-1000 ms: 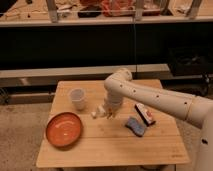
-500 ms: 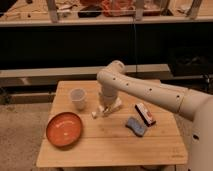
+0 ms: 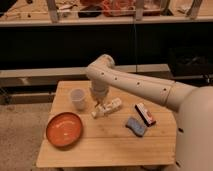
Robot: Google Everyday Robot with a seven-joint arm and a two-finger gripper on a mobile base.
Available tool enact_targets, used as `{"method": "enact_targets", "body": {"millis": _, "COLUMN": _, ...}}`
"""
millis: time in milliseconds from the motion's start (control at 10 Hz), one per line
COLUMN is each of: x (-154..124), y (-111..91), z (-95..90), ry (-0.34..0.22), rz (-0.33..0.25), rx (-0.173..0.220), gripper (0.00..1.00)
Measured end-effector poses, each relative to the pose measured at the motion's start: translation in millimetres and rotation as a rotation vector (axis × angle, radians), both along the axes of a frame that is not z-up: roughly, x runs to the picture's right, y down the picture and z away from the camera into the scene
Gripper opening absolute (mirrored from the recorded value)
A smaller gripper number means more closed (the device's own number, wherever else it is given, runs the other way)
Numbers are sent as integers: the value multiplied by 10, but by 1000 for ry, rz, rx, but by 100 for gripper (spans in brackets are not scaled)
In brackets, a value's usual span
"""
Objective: Place the pepper in the ceramic cup
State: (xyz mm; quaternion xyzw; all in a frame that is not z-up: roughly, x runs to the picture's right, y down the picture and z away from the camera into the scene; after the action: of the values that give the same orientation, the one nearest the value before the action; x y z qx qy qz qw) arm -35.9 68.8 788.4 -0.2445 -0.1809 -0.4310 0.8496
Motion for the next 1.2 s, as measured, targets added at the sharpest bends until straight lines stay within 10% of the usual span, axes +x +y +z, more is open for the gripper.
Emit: {"method": "enact_targets", "body": {"millis": 1200, "x": -605, "y": -383, "z": 168, "ry": -40, "rz": -77, "rx": 47, "gripper": 3}}
